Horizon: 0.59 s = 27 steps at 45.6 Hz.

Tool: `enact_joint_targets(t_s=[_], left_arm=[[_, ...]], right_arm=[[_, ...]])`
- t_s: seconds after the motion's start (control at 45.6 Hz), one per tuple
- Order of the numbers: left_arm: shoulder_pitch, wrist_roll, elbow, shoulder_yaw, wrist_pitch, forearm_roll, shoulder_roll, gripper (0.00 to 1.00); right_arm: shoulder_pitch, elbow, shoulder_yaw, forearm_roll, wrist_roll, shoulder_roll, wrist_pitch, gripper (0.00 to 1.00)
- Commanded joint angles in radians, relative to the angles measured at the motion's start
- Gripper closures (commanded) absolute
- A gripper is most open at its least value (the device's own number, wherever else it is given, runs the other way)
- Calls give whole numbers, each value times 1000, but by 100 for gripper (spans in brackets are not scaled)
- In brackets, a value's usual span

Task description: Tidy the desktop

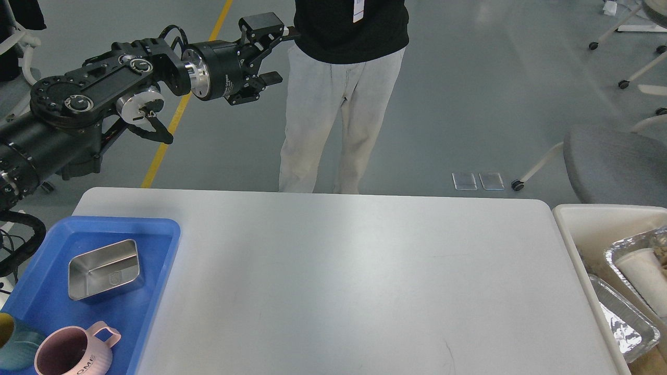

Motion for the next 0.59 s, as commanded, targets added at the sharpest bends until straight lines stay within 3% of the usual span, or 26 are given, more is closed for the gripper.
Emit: enact_joint_targets(t_s=[0.0,0.263,0.351,0.57], left_arm=[[31,2,-2,-29,30,-2,16,4],[85,3,-2,-64,130,-14,22,4],[103,5,-5,-82,191,-32,19,4],[148,-7,-5,-128,307,-37,-2,4]], right_arm=[[-40,-40,5,45,0,31,0,100],[-51,-155,10,112,0,117,0,99],[-53,-185,17,125,0,138,0,64],[-60,-188,73,125,3,145,0,32]])
